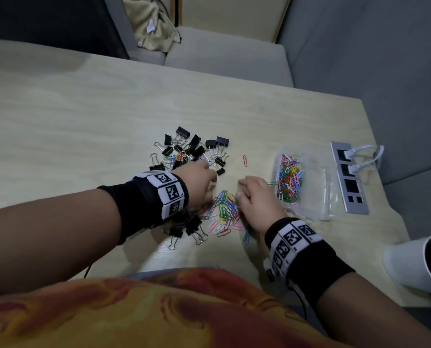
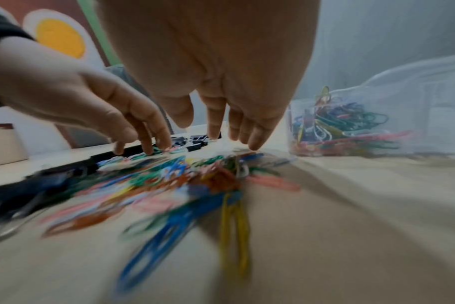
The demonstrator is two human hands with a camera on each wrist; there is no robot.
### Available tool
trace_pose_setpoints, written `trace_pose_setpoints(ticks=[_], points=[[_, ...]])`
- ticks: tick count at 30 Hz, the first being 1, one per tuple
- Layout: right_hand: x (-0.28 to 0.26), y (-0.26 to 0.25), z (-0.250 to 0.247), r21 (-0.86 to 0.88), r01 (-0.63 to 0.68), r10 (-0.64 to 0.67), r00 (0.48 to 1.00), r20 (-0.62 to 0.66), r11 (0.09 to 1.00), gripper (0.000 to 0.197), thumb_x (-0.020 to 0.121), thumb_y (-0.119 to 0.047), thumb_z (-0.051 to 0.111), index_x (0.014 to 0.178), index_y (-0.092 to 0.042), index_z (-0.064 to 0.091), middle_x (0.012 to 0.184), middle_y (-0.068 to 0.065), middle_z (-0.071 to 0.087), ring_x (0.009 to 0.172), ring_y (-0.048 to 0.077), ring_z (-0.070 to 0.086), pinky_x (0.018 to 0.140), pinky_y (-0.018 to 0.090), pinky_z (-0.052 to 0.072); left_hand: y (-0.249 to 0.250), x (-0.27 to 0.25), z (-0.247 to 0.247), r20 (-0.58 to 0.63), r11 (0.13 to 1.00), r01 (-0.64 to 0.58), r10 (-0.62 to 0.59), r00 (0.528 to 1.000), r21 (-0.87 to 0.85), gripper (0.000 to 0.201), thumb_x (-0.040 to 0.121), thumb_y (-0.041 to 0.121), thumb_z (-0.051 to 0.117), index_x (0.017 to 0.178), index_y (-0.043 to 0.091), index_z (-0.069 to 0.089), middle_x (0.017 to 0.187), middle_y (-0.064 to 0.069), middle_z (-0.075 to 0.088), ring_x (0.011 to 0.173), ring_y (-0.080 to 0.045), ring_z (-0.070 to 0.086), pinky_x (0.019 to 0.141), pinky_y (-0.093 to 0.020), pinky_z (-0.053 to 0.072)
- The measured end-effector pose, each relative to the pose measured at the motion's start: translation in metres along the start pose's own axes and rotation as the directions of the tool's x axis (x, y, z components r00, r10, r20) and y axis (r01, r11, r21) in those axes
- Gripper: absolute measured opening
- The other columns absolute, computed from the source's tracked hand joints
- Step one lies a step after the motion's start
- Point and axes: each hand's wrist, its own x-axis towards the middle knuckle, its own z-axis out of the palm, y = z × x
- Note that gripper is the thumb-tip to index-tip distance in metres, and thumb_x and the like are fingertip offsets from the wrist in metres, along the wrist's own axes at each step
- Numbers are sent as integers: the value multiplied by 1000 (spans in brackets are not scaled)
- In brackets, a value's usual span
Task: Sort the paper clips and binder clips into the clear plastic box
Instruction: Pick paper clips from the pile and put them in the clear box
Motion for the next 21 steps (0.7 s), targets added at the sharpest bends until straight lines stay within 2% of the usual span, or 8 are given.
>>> trace_pose_setpoints(ticks=[3, 6, 9, 13, 16, 18, 20, 21], points=[[22, 0, -10, 5, -20, 20, 999, 41, 1000, 48, 99, -31, 40, 144, -14, 35, 154, 6, 26, 140, 19, 27, 114, 30, 18, -11, 6, -10, -39, 998, 57, -56, 998, 20, 43, 88, 32, 52, 128, 18, 52, 129, -5, 47, 116, -26, 51, 93, -37, 48], [44, 3, -15, -47, -53, 59, 989, 138, 997, 59, 100, -41, 35, 151, -16, 19, 160, 3, 6, 146, 19, 12, 117, 37, 14, -15, 10, -11, 22, 990, 95, -97, 995, 102, 47, 83, 33, 56, 127, 17, 52, 133, -4, 45, 116, -27, 49, 90, -42, 50], [54, 4, -11, -122, -69, 96, 969, 229, 990, 67, 98, -50, 29, 152, -15, 10, 161, 4, -4, 148, 20, 2, 119, 42, 13, -11, 8, -4, 32, 987, 57, -63, 998, 149, 43, 85, 36, 52, 124, 18, 54, 134, -2, 43, 117, -27, 46, 90, -46, 50], [34, -2, 2, -200, -10, 64, 963, 263, 980, 67, 99, -49, 29, 152, -14, 9, 160, 5, -7, 148, 22, -3, 120, 41, 9, -3, -3, 13, 55, 988, -56, 49, 997, 141, 42, 83, 38, 51, 121, 22, 56, 135, 1, 43, 118, -25, 43, 93, -45, 47], [11, -4, 7, -200, 28, 26, 964, 265, 979, 61, 100, -43, 32, 151, -15, 16, 161, 3, 2, 147, 18, 6, 118, 34, 10, 3, -11, 20, 98, 983, -141, 129, 987, 121, 38, 83, 38, 50, 117, 23, 60, 134, 4, 44, 116, -23, 44, 93, -42, 46], [2, -5, 3, -170, 44, -9, 979, 202, 985, 50, 99, -36, 37, 144, -14, 35, 155, 5, 25, 141, 20, 26, 115, 35, 22, 5, -11, 19, 108, 985, -151, 142, 984, 81, 37, 84, 38, 50, 117, 26, 61, 130, 5, 47, 114, -22, 47, 91, -41, 47], [-1, -4, -3, -167, 45, -46, 999, 1, 985, 38, 96, -26, 43, 130, -14, 51, 137, 6, 45, 125, 22, 42, 107, 36, 35, 4, -6, 12, 61, 992, -116, 113, 992, 39, 39, 84, 38, 49, 120, 27, 60, 127, 3, 49, 113, -23, 50, 91, -42, 48], [-1, -2, -8, -188, 6, -31, 991, -128, 982, 34, 92, -20, 46, 125, -14, 55, 130, 6, 48, 120, 23, 43, 102, 37, 38, 1, -2, 8, 29, 997, -78, 78, 997, 23, 39, 85, 38, 49, 121, 27, 58, 125, 1, 49, 113, -23, 50, 91, -43, 49]])
